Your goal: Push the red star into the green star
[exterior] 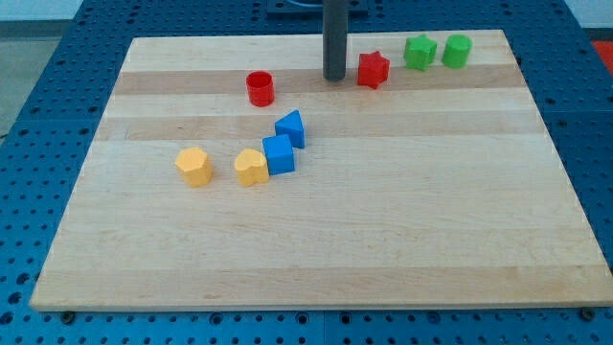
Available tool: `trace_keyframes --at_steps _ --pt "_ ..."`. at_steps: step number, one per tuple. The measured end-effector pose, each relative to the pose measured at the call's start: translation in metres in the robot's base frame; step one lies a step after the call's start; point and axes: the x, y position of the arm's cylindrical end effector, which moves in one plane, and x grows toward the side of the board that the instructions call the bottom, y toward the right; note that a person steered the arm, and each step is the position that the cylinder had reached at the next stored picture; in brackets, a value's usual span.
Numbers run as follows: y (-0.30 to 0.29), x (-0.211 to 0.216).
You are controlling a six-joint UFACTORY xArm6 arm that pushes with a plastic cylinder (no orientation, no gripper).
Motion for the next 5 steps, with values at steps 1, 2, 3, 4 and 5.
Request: trace_keyframes --at_steps 1,2,3,4,5 --pt "0.017 -0.003" --pt "0.024 -0.001" --pt "0.038 0.024" --pt "0.054 0.015" --pt "0.075 0.000"
